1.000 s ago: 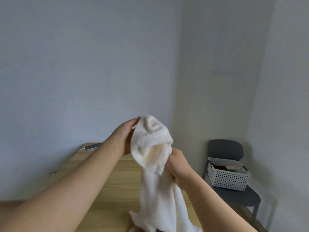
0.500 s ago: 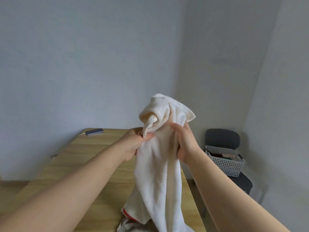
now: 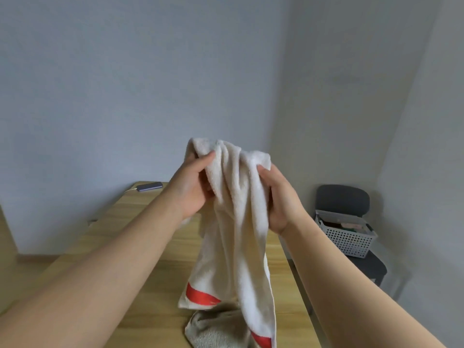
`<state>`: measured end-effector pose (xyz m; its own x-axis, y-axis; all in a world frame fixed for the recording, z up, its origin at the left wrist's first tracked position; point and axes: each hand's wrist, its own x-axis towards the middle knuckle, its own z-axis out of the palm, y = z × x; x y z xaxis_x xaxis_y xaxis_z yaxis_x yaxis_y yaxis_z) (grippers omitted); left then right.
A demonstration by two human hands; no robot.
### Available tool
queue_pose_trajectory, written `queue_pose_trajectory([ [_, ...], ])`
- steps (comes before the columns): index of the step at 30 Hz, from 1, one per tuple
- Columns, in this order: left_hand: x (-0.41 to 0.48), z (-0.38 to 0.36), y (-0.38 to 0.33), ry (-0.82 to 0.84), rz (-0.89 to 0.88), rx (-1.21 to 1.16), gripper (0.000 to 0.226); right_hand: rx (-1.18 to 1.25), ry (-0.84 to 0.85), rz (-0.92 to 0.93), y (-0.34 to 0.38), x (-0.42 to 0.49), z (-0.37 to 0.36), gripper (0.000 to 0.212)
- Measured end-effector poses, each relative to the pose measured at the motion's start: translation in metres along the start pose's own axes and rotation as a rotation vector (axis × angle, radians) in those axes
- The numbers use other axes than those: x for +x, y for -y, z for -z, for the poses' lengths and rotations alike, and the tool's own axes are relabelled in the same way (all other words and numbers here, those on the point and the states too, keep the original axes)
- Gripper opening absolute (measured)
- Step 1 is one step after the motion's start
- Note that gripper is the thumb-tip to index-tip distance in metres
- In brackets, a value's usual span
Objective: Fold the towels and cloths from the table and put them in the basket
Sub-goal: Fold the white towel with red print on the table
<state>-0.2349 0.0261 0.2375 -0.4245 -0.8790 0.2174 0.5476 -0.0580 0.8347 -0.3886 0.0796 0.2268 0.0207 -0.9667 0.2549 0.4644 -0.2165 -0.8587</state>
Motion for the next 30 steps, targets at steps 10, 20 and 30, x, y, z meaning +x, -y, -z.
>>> queue_pose_trajectory([
  [10,-0.021,0.043,-0.008,-0.233,0.162,0.226,0.027,-0.126,-0.188,-0.009,-0.019,0.018,-0.01,0.025],
  [20,-0.013,0.104,-0.064,-0.305,-0.057,-0.031,0.02,0.308,-0.177,-0.128,-0.047,0.067,-0.064,0.053],
  [30,-0.049,0.281,0.055,-0.472,0.557,1.21,0.019,-0.85,-0.261,-0.528,-0.232,0.053,-0.048,0.039],
])
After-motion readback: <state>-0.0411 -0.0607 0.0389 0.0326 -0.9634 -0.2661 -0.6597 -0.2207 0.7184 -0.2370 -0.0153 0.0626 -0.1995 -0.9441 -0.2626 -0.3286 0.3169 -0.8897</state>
